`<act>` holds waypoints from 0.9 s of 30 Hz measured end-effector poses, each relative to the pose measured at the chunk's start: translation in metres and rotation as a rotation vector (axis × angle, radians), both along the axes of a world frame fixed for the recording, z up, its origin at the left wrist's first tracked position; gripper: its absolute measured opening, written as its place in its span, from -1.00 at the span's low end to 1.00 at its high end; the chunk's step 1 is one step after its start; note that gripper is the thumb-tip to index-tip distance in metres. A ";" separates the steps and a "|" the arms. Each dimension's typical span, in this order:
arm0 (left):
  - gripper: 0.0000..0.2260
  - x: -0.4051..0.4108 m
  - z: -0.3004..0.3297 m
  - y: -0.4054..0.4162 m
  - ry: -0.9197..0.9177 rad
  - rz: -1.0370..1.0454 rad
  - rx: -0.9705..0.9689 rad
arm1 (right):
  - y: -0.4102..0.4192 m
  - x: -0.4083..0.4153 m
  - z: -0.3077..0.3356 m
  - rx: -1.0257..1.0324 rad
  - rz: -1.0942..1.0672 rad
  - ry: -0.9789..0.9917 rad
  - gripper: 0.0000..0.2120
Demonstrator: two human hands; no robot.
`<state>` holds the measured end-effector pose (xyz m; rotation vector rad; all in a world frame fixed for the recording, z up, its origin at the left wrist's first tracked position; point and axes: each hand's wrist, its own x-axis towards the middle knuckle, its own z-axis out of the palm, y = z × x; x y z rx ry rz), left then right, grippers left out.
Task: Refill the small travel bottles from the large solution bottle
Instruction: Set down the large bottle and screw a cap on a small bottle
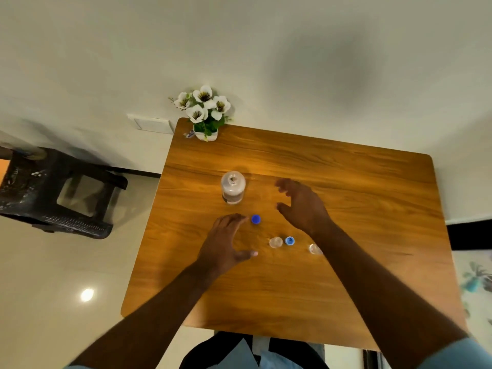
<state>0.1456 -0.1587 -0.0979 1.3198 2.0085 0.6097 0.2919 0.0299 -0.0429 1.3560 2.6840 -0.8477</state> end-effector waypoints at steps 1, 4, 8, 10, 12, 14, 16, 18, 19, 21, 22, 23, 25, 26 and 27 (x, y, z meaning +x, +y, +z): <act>-0.19 0.005 -0.002 0.003 -0.019 -0.014 -0.006 | 0.000 0.014 0.004 0.038 0.027 -0.106 -0.52; -0.22 0.022 -0.008 0.013 -0.036 -0.053 -0.026 | -0.006 0.045 0.006 0.093 0.123 -0.401 -0.64; -0.29 0.044 -0.018 0.026 -0.045 -0.064 -0.024 | -0.020 0.056 -0.009 0.117 0.225 -0.570 -0.70; -0.34 0.051 -0.022 0.031 -0.053 -0.066 -0.012 | -0.024 0.053 -0.017 0.152 0.263 -0.598 -0.74; -0.38 0.056 -0.026 0.035 -0.064 -0.053 -0.013 | -0.026 0.049 -0.024 0.177 0.293 -0.622 -0.73; -0.40 0.058 -0.029 0.038 -0.058 -0.031 -0.004 | -0.026 0.044 -0.028 0.184 0.321 -0.646 -0.69; -0.42 0.059 -0.032 0.040 -0.041 -0.027 0.001 | -0.026 0.040 -0.031 0.180 0.338 -0.664 -0.64; -0.42 0.058 -0.035 0.041 -0.035 -0.029 -0.003 | -0.025 0.038 -0.035 0.188 0.353 -0.670 -0.62; -0.42 0.058 -0.037 0.041 -0.034 -0.029 -0.001 | -0.025 0.037 -0.037 0.193 0.358 -0.671 -0.64; -0.43 0.057 -0.040 0.040 -0.042 -0.025 0.017 | -0.025 0.036 -0.040 0.200 0.362 -0.661 -0.75; -0.45 0.057 -0.041 0.040 -0.048 -0.020 0.032 | -0.025 0.035 -0.041 0.200 0.360 -0.651 -0.82; -0.47 0.056 -0.042 0.040 -0.054 -0.018 0.046 | -0.025 0.035 -0.041 0.195 0.356 -0.643 -0.87; -0.54 0.057 -0.041 0.040 -0.069 -0.025 0.067 | -0.025 0.035 -0.039 0.193 0.345 -0.629 -0.90; -0.58 0.057 -0.041 0.040 -0.079 -0.030 0.077 | -0.025 0.035 -0.038 0.196 0.337 -0.618 -0.90; -0.60 0.057 -0.041 0.040 -0.088 -0.035 0.085 | -0.024 0.035 -0.037 0.201 0.325 -0.598 -0.90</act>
